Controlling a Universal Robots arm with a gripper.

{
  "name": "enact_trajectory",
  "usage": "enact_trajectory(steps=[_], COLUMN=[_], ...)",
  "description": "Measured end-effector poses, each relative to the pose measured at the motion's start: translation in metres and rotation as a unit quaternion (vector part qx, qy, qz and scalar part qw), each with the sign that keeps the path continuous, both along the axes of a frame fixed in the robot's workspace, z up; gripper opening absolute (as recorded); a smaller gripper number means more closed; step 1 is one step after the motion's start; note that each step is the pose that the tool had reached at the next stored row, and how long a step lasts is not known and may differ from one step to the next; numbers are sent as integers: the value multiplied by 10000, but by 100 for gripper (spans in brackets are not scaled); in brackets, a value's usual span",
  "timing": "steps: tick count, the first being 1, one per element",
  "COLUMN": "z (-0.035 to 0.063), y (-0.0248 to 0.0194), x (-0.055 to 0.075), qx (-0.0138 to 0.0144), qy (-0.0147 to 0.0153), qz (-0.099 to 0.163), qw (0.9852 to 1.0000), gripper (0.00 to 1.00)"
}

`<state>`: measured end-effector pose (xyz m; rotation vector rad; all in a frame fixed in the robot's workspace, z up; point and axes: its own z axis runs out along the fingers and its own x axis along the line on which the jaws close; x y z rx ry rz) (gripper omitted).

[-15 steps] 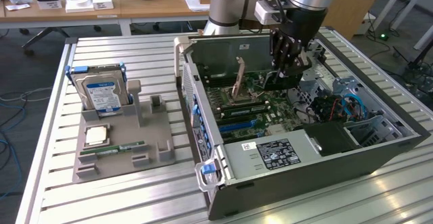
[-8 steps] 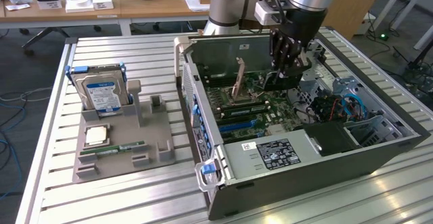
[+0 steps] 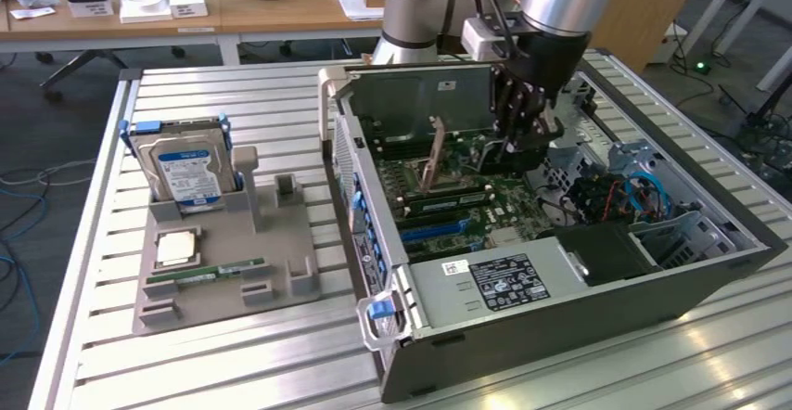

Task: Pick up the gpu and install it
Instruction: 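Insert the gpu into the slot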

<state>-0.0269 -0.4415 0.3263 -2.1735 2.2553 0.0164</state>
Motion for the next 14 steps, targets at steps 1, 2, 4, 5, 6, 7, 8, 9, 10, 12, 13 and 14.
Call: enact_trajectory(steps=[1,2,4,5,6,7,8,9,10,12,13,14], z=[-5,-7,-12,-17,-26,-36,-47,-58,-68,-97,-114,-133], y=[-1,-4,-24,-30,-34,-37,-41,-45,-50,-58,-58,-59], x=[-1,-3,-9,-12,-13,-15,-16,-18,-19,-24,-28,-30], qx=[0,-1,0,1,2,1,1,1,0,0,0,0], qy=[0,1,0,0,-1,0,0,0,0,0,0,0], qz=[0,0,0,0,1,3,3,4,4,5,4,4], qw=[10000,10000,10000,10000,10000,10000,10000,10000,10000,10000,10000,10000], gripper=[26,26,26,26,26,26,26,26,26,26,26,26])
